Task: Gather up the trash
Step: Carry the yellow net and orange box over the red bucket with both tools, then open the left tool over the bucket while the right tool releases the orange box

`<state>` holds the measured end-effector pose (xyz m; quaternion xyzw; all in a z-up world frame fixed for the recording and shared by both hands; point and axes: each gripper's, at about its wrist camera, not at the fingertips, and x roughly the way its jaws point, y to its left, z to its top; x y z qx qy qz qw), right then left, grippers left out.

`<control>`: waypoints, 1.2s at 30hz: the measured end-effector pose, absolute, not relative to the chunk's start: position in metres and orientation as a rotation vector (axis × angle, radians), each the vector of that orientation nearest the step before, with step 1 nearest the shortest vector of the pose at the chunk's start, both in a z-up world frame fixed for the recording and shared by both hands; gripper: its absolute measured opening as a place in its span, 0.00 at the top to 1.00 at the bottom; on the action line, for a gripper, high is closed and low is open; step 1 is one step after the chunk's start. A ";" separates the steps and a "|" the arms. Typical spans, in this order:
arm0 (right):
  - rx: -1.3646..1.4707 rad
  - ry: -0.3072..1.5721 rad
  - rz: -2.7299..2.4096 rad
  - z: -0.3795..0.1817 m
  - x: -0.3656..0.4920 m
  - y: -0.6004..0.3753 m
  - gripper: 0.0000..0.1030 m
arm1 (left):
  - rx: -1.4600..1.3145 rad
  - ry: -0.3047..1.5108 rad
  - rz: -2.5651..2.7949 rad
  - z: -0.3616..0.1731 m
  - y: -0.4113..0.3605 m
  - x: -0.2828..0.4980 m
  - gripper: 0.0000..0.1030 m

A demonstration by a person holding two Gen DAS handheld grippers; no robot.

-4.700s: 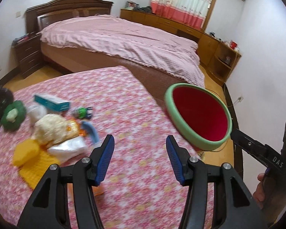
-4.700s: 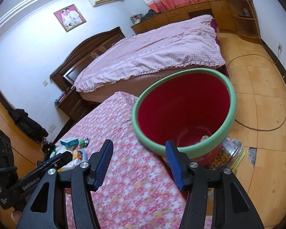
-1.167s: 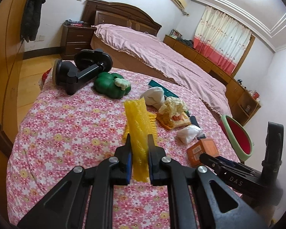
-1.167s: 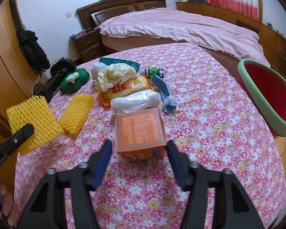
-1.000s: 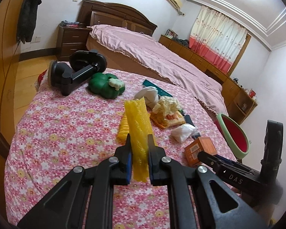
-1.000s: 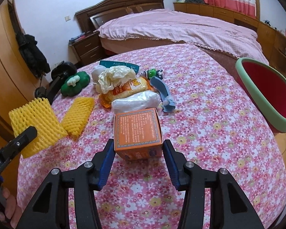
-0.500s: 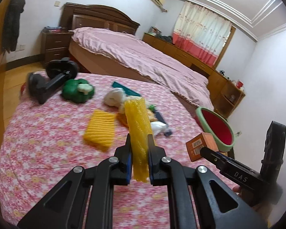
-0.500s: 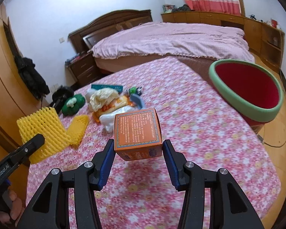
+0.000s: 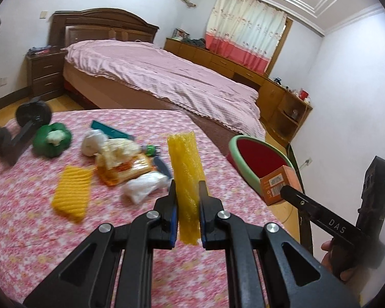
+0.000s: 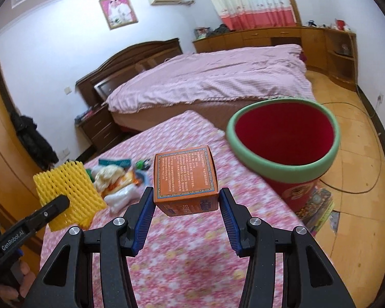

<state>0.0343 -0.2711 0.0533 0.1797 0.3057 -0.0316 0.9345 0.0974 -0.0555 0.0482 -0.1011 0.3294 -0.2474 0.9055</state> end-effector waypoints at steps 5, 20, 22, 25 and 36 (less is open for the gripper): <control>0.392 0.608 -0.096 0.056 0.036 -0.298 0.49 | -0.178 0.692 -0.545 0.053 -0.089 0.112 0.88; 0.478 0.609 -0.162 0.048 0.050 -0.381 0.49 | -0.104 0.729 -0.665 0.055 -0.206 0.161 0.88; 0.485 0.609 -0.169 0.046 0.053 -0.389 0.49 | -0.093 0.739 -0.677 0.051 -0.222 0.168 0.88; 0.498 0.611 -0.182 0.044 0.057 -0.403 0.49 | -0.080 0.759 -0.689 0.046 -0.241 0.177 0.88; 0.542 0.634 -0.201 0.025 0.076 -0.435 0.49 | -0.022 0.811 -0.720 0.022 -0.290 0.197 0.88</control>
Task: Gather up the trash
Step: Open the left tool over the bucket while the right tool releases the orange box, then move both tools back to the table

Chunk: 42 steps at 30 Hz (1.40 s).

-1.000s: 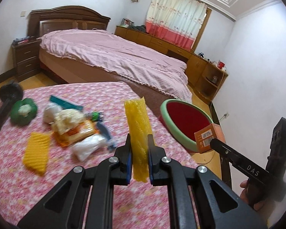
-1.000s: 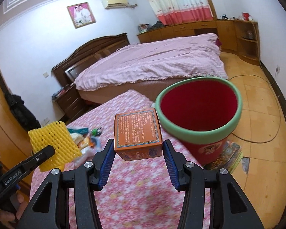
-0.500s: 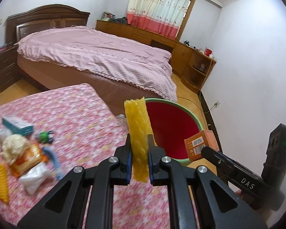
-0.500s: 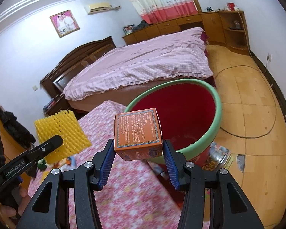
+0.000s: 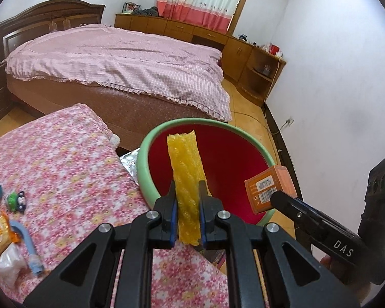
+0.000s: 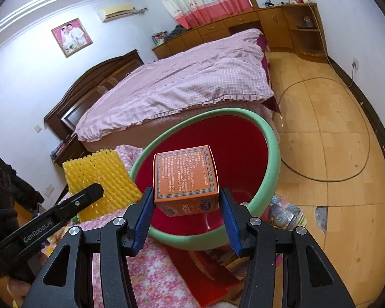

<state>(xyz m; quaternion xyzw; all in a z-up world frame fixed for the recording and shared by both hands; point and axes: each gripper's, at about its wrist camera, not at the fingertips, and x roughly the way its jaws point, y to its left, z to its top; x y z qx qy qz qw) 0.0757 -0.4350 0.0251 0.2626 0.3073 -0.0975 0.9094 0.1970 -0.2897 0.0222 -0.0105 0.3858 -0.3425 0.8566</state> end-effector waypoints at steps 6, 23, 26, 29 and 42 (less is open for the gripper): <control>0.555 0.652 -0.203 0.016 0.083 -0.439 0.48 | 0.003 0.837 -0.697 0.010 -0.298 0.203 0.71; 0.572 0.630 -0.193 0.020 0.075 -0.435 0.48 | -0.029 0.837 -0.632 0.016 -0.269 0.192 0.65; 0.571 0.628 -0.186 0.022 0.073 -0.430 0.48 | -0.037 0.830 -0.621 0.020 -0.259 0.185 0.65; 0.571 0.623 -0.175 0.026 0.069 -0.422 0.47 | -0.045 0.824 -0.605 0.024 -0.246 0.180 0.65; 0.548 0.619 -0.100 0.037 0.059 -0.381 0.47 | -0.070 0.795 -0.496 0.033 -0.176 0.160 0.65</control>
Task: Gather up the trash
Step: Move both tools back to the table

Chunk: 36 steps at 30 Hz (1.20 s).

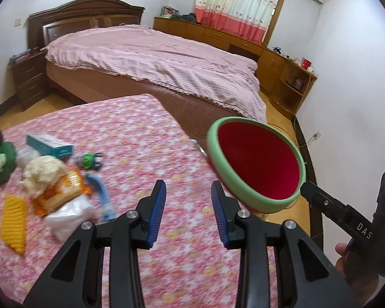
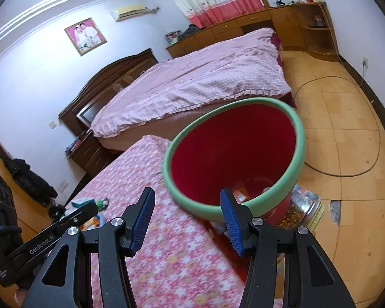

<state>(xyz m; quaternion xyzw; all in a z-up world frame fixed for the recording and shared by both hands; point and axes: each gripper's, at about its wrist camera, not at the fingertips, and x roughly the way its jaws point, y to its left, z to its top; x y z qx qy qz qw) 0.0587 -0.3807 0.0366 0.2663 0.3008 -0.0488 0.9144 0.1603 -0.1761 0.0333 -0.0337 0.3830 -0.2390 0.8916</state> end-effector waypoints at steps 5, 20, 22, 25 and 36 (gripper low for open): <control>0.539 0.646 -0.055 0.033 0.063 -0.360 0.47 | -0.085 0.780 -0.426 0.037 -0.144 0.157 0.65; 0.487 0.724 0.019 0.022 0.077 -0.303 0.45 | -0.115 0.822 -0.170 0.018 -0.027 0.170 0.63; 0.477 0.736 0.021 0.020 0.080 -0.297 0.45 | -0.119 0.839 -0.132 0.012 -0.011 0.174 0.59; 0.469 0.755 0.026 0.016 0.084 -0.289 0.45 | -0.131 0.861 -0.087 0.001 0.009 0.182 0.59; 0.422 0.803 0.023 0.009 0.093 -0.269 0.44 | -0.194 0.943 -0.012 -0.039 0.044 0.198 0.47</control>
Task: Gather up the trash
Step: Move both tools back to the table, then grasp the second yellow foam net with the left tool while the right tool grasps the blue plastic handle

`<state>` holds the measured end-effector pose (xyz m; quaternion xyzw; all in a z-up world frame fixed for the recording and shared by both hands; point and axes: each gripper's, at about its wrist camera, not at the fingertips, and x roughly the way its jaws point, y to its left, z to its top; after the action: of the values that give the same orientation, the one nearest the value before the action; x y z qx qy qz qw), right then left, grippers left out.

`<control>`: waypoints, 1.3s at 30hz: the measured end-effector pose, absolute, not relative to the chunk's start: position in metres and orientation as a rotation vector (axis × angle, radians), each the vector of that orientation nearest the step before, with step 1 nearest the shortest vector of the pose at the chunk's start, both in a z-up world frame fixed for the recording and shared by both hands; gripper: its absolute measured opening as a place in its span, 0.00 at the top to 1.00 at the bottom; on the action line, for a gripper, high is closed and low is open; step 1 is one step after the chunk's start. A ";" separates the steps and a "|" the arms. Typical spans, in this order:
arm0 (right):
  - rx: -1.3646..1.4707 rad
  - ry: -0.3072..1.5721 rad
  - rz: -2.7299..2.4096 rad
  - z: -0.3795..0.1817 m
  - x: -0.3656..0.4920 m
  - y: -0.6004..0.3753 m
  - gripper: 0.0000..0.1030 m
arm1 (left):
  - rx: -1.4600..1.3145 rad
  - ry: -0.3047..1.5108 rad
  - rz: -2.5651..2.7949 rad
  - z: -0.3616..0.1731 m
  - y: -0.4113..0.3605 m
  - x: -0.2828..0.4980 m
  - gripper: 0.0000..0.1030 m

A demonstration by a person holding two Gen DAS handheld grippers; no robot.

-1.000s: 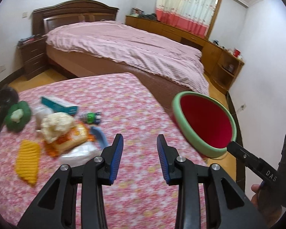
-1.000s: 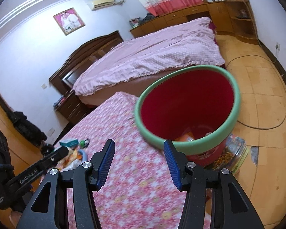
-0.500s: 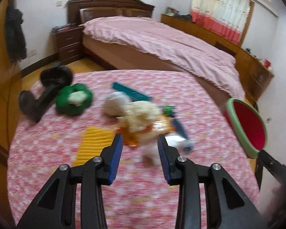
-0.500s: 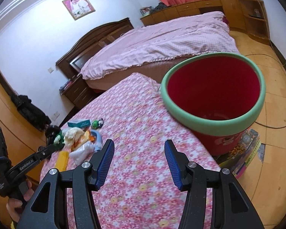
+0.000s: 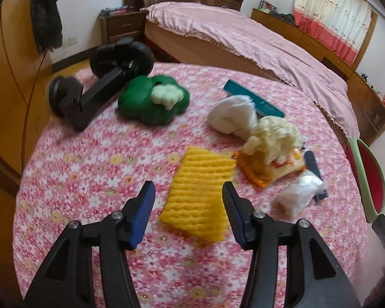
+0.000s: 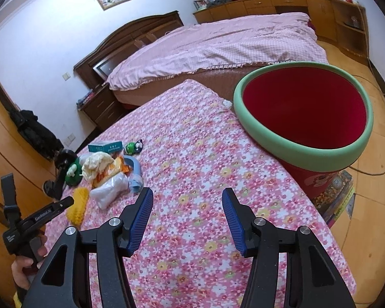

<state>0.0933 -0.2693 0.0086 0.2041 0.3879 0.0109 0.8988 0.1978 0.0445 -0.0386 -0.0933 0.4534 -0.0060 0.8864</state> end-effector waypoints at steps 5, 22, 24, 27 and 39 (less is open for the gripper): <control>0.394 0.816 0.037 0.009 0.102 -0.258 0.44 | -0.230 0.963 -0.017 -0.052 0.047 0.200 0.47; 0.242 0.869 0.173 -0.001 0.161 -0.195 0.44 | -0.209 0.890 -0.020 -0.057 0.034 0.200 0.47; 0.237 0.873 0.181 -0.004 0.168 -0.192 0.46 | -0.203 0.881 -0.024 -0.058 0.033 0.200 0.47; 0.235 0.890 0.193 -0.010 0.177 -0.187 0.55 | -0.203 0.868 -0.036 -0.059 0.033 0.199 0.47; 0.273 0.932 0.191 -0.037 0.195 -0.183 0.74 | -0.234 0.850 -0.103 -0.059 0.034 0.197 0.59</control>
<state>0.1952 -0.1828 -0.0370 0.1311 0.4474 0.0918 0.8799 0.1968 0.0345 -0.0586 -0.1134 0.4112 -0.0500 0.9031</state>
